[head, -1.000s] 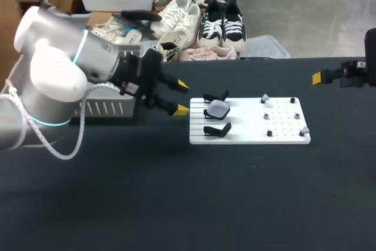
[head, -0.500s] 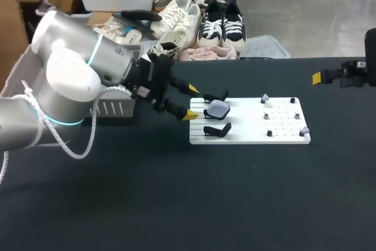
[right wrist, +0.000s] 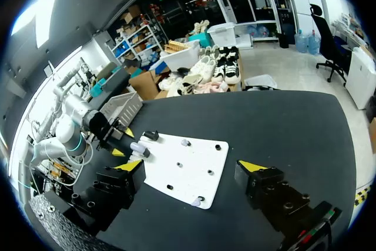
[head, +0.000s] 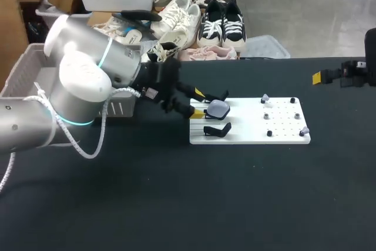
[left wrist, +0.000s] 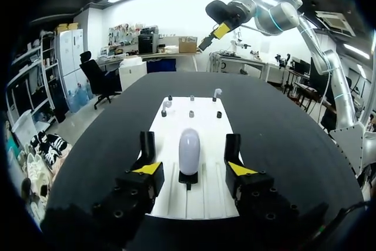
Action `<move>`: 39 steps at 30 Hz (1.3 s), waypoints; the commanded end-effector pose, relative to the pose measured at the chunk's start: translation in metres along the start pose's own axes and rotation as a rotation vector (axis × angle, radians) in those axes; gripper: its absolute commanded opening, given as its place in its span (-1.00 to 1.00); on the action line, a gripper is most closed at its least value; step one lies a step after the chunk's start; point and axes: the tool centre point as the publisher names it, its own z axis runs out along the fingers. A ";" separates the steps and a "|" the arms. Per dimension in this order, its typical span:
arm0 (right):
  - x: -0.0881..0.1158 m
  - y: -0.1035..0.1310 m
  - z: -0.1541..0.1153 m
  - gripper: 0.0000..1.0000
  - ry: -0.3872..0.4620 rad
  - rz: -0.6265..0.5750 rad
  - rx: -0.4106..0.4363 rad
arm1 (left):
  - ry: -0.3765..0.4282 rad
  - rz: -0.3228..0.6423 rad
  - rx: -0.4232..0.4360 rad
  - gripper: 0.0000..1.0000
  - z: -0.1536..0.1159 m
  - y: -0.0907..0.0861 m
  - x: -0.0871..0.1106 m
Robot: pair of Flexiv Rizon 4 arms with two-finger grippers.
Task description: Pick up each earbud case from the left stands, insert the matching earbuds, close the lid, and place the case in the box.
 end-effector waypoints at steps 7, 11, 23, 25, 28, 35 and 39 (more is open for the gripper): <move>0.000 -0.001 0.000 1.00 0.002 0.000 -0.001 | 0.000 0.000 0.021 0.35 0.012 0.007 0.001; 0.000 -0.001 0.000 1.00 0.002 0.000 -0.001 | -0.005 -0.002 0.023 0.32 0.017 0.011 0.000; 0.000 -0.001 0.000 1.00 0.002 0.000 -0.001 | -0.024 -0.013 0.026 0.26 0.024 0.015 -0.005; 0.000 -0.001 0.000 1.00 0.002 0.000 -0.001 | -0.026 -0.016 0.026 0.25 0.026 0.015 -0.005; 0.000 -0.001 0.000 1.00 0.002 0.000 -0.001 | -0.028 -0.019 0.028 0.23 0.027 0.014 -0.004; 0.000 -0.001 0.000 1.00 0.002 0.000 -0.001 | -0.034 -0.028 0.033 0.24 0.029 0.013 -0.002; 0.000 -0.001 0.000 1.00 0.002 0.000 -0.001 | -0.038 -0.029 0.034 0.23 0.031 0.013 -0.003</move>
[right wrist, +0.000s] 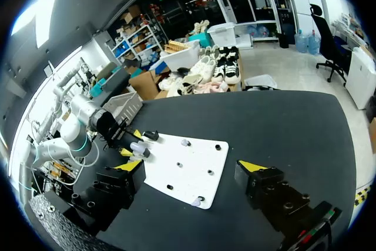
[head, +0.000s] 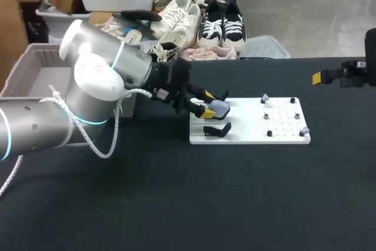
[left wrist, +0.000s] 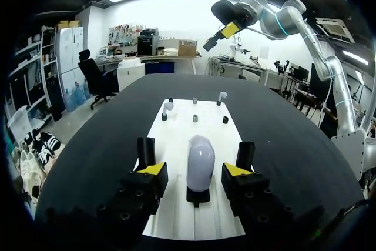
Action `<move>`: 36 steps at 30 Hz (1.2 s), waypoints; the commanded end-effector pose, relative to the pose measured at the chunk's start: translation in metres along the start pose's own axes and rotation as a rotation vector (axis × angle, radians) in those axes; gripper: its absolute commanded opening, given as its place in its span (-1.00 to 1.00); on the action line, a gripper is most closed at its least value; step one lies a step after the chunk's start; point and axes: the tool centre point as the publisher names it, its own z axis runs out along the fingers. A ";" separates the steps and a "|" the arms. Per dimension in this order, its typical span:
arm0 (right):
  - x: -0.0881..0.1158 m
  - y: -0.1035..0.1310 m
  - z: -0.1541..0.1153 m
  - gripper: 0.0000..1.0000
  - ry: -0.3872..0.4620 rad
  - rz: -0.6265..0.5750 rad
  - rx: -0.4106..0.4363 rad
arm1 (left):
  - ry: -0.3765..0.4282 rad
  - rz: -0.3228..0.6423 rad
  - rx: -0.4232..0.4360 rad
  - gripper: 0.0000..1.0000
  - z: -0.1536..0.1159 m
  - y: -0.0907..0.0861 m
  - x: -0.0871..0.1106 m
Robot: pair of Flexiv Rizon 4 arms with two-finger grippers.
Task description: Pick up each earbud case from the left stands, insert the matching earbuds, close the lid, and place the case in the box.
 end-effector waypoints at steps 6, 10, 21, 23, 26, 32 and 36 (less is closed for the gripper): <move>0.000 -0.001 0.000 1.00 0.002 0.000 -0.001 | -0.008 -0.002 0.004 0.17 0.005 0.003 0.001; 0.000 -0.001 0.000 1.00 0.002 0.000 -0.001 | -0.006 -0.007 0.003 0.12 0.006 0.004 0.003; 0.000 -0.001 0.000 1.00 0.002 0.000 -0.001 | -0.007 -0.018 -0.005 -0.03 0.008 0.005 0.006; 0.000 -0.001 0.000 1.00 0.002 0.000 -0.001 | -0.006 -0.020 -0.005 -0.04 0.008 0.005 0.006; 0.000 -0.001 0.000 1.00 0.002 0.000 -0.001 | -0.008 -0.022 -0.006 -0.05 0.008 0.005 0.006; 0.000 -0.001 0.000 1.00 0.002 0.000 -0.001 | -0.011 -0.023 -0.008 -0.07 0.006 0.004 0.006; 0.000 -0.001 0.000 1.00 0.002 0.000 -0.001 | -0.014 -0.024 -0.009 -0.44 0.005 0.003 0.006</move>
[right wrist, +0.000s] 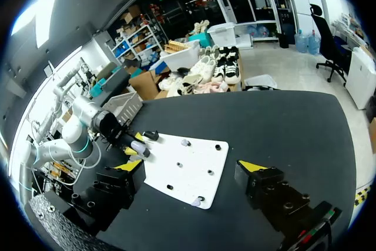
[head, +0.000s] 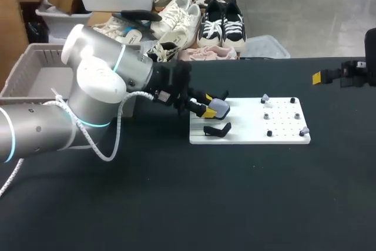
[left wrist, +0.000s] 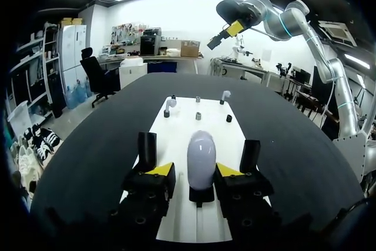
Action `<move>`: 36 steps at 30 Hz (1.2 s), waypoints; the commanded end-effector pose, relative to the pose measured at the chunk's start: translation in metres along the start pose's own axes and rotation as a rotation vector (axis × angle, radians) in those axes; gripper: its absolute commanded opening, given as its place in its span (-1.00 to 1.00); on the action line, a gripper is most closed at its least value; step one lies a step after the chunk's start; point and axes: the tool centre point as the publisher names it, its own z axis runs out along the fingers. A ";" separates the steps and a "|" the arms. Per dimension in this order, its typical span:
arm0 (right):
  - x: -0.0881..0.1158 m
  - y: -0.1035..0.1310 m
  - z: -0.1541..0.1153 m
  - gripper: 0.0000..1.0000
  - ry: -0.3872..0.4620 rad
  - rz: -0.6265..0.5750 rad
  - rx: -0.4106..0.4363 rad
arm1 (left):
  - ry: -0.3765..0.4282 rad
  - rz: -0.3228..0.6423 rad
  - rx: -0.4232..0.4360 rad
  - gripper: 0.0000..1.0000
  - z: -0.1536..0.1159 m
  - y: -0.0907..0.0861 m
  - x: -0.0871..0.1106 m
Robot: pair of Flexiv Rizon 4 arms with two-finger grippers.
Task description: Pick up each earbud case from the left stands, insert the matching earbuds, close the lid, and place the case in the box.
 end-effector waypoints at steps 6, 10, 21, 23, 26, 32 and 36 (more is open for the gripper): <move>0.000 -0.001 0.000 1.00 0.002 0.000 -0.001 | -0.010 0.000 -0.003 -1.00 -0.006 -0.005 0.000; 0.000 -0.001 0.000 1.00 0.002 0.000 -0.001 | -0.016 -0.002 -0.004 -1.00 -0.011 -0.009 -0.001; 0.000 -0.001 0.000 1.00 0.002 0.000 -0.001 | -0.121 0.029 0.003 -1.00 -0.043 -0.036 -0.033; 0.000 -0.001 0.000 1.00 0.002 0.000 -0.001 | -0.139 0.057 -0.005 -1.00 -0.049 -0.044 -0.039; 0.000 -0.001 0.000 1.00 0.002 0.000 -0.001 | -0.171 0.089 -0.012 -1.00 -0.056 -0.057 -0.050; 0.000 -0.001 0.000 1.00 0.002 0.000 -0.001 | -0.244 0.112 -0.043 -1.00 -0.063 -0.083 -0.071; 0.000 -0.001 0.000 1.00 0.002 0.000 -0.001 | -0.290 0.123 -0.060 -1.00 -0.065 -0.099 -0.081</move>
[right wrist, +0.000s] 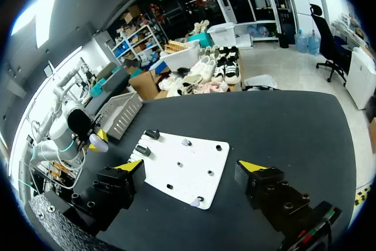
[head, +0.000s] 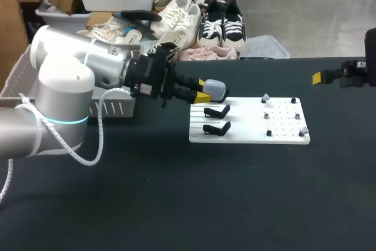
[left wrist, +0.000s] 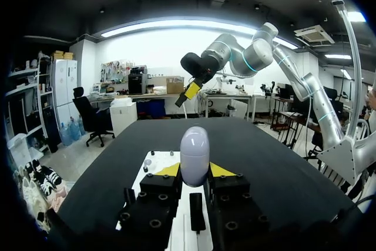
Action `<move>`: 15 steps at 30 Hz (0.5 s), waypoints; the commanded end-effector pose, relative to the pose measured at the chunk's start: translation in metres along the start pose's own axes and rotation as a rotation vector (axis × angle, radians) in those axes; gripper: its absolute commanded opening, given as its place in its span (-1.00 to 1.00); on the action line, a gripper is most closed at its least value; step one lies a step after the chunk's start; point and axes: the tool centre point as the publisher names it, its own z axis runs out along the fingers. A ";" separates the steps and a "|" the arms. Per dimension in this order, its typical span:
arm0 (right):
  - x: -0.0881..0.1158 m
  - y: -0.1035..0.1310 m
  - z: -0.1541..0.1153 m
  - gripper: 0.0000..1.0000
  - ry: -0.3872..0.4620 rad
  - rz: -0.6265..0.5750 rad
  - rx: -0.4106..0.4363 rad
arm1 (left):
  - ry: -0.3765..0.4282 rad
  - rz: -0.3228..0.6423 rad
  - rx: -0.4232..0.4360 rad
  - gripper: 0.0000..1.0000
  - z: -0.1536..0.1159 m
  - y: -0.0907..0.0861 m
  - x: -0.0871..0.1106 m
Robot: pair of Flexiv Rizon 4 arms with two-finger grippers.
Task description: Pick up each earbud case from the left stands, insert the matching earbuds, close the lid, and place the case in the box.
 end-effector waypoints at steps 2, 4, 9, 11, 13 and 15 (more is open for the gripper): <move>0.000 -0.001 0.000 1.00 0.002 0.000 -0.001 | -0.034 0.021 -0.117 -1.00 -0.001 -0.036 -0.010; 0.000 -0.001 0.000 1.00 0.002 0.000 -0.001 | -0.042 0.023 -0.117 -1.00 0.000 -0.043 -0.014; 0.000 -0.001 0.000 1.00 0.002 0.000 -0.001 | -0.060 0.009 -0.127 -1.00 0.003 -0.056 -0.020; 0.000 -0.001 0.000 1.00 0.002 0.000 -0.001 | -0.059 -0.004 -0.127 -1.00 0.005 -0.061 -0.022; 0.000 -0.001 0.000 1.00 0.002 0.000 -0.001 | -0.058 -0.018 -0.128 -1.00 0.005 -0.063 -0.023; 0.000 -0.001 0.000 1.00 0.002 0.000 -0.001 | -0.058 -0.018 -0.128 -1.00 0.005 -0.063 -0.023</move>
